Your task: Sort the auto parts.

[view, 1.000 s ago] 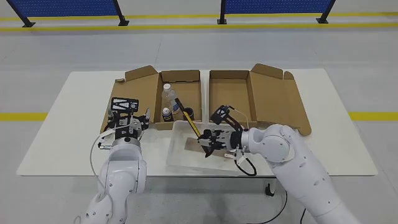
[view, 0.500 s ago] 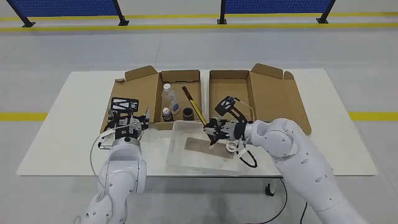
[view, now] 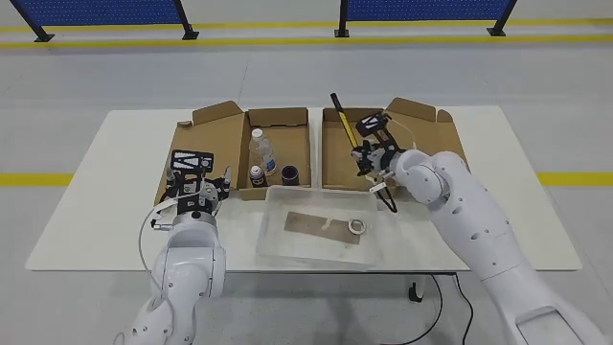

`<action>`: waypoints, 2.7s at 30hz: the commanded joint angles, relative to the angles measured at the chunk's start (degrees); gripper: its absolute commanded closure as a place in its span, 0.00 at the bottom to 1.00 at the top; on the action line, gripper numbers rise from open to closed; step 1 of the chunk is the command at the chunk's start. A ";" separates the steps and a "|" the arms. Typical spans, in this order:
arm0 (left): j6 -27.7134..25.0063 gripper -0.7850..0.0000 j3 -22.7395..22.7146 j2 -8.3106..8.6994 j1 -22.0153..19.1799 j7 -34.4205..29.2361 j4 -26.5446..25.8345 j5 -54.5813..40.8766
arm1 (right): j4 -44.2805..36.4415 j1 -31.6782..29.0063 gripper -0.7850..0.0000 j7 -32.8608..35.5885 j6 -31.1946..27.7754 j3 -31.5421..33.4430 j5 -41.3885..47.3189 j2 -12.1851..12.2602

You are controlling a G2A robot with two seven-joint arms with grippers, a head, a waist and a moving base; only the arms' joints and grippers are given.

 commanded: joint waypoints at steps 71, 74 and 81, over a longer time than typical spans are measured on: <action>0.00 0.00 0.00 0.00 0.00 0.00 0.00 0.00 | -33.98 -14.79 0.00 15.29 -6.49 7.21 -7.20 -0.16; 0.00 0.00 0.00 0.00 0.00 0.00 0.00 0.00 | -37.76 -18.85 0.00 17.78 -6.12 8.42 -5.37 0.37; 0.00 0.00 0.00 0.00 0.00 0.00 0.00 0.00 | -41.19 -25.37 0.00 22.49 -6.31 9.46 -6.00 1.42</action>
